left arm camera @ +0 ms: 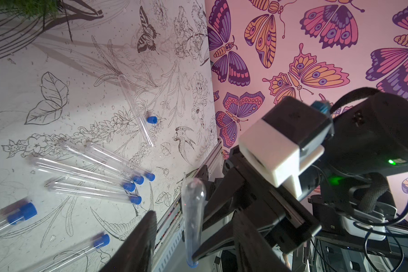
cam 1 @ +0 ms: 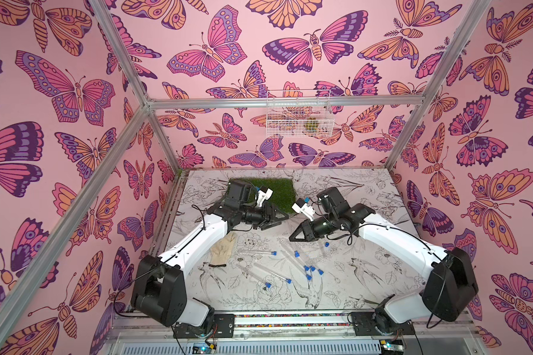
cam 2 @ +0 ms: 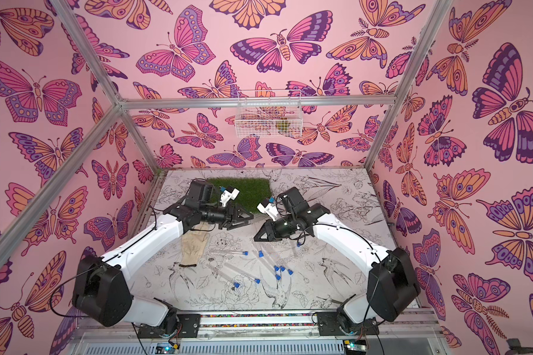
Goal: Remove stoppers from test tubes
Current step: Pick up the test tube at the center of the board.
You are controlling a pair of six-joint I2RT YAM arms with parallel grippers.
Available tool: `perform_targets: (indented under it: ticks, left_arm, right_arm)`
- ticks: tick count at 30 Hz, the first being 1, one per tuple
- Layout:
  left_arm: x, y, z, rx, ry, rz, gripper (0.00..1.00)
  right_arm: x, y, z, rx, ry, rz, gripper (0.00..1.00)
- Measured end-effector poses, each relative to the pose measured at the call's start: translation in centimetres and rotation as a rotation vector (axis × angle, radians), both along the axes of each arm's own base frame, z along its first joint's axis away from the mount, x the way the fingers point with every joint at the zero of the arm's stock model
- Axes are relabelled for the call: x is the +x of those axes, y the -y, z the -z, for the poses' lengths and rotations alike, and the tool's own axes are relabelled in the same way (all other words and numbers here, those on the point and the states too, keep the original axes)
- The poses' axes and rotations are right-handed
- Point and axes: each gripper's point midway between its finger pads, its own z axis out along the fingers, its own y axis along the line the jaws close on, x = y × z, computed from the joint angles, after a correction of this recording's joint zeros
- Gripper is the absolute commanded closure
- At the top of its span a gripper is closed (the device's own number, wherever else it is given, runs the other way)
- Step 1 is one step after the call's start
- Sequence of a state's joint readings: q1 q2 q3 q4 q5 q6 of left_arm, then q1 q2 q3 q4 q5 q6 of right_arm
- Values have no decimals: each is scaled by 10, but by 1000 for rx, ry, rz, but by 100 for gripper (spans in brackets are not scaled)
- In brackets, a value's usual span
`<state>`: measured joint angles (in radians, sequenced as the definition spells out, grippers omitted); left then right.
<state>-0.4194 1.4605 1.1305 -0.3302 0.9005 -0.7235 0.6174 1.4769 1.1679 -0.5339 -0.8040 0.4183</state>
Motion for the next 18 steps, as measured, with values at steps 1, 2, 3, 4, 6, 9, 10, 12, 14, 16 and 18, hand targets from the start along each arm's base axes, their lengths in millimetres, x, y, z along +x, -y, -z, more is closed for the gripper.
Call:
perform_targets:
  ticks: [1,2,3,4,6,9,10,12,14,16,18]
  left_arm:
    - [0,0,0,-1,0,1,46]
    - [0,0,0,-1,1,1,46]
    - [-1,1,0,-1,0,3,47]
    - [-1,2,0,-1,0,6,48]
    - [-3,4,1,0,-3,15,50]
    - [-7,10,5,4,-13,31,56]
    - [-8,11,6,6,-14,37,59]
    - [-10,13,6,7,-18,42,64]
    - [-10,14,7,7,-17,43,66]
    - [-10,14,7,8,-18,44,68]
    - [-10,14,7,7,-19,43,73]
  right_arm:
    - [-1,-2,-1,4,0,-3,81]
    - [-1,-3,-1,7,2,-5,81]
    - [-1,-4,-2,10,5,-5,81]
    - [-1,-5,-3,12,6,-6,81]
    - [-1,-5,-3,15,2,-1,81]
    - [0,-6,-4,18,3,2,81]
    - [0,-6,-5,19,4,2,81]
    - [1,-7,-8,24,10,3,81]
    - [3,-8,-11,29,16,3,81]
    - [3,-8,-12,31,19,3,81]
    - [3,-8,-12,32,21,4,81]
